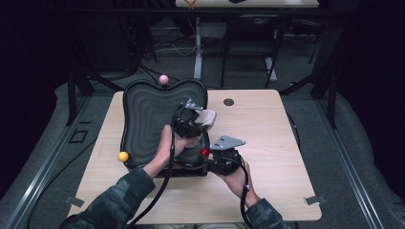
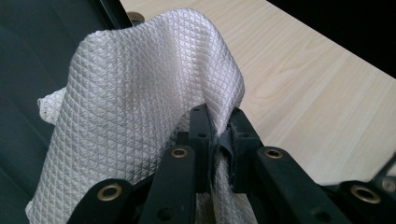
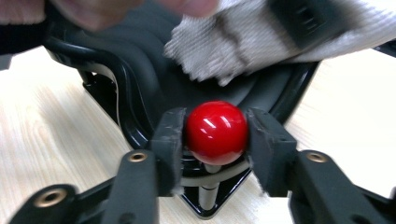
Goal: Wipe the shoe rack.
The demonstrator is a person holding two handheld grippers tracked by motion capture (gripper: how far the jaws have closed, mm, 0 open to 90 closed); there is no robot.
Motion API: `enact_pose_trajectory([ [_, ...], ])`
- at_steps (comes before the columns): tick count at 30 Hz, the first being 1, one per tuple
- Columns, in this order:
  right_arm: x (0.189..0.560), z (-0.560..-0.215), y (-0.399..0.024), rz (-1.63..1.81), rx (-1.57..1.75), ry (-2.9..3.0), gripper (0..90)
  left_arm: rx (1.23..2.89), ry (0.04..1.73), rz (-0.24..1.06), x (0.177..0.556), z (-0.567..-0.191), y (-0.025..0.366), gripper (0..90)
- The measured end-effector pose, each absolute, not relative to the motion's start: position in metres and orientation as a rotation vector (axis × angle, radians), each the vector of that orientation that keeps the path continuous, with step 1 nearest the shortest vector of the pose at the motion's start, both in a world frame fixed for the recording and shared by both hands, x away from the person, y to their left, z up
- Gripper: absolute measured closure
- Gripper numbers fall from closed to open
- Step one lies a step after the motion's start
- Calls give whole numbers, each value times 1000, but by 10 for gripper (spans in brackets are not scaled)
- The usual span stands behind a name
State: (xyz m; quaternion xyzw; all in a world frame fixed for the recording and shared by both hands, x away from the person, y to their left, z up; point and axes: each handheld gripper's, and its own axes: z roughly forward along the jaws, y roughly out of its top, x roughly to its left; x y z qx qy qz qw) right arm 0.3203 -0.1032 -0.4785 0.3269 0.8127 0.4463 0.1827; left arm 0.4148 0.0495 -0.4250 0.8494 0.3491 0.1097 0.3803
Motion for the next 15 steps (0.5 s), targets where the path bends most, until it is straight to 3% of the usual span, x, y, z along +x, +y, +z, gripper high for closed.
enact_pose_trajectory([
  [15,318,-480,-102,1240,928,2272,595,2167,909,400,447,-403,38,820],
])
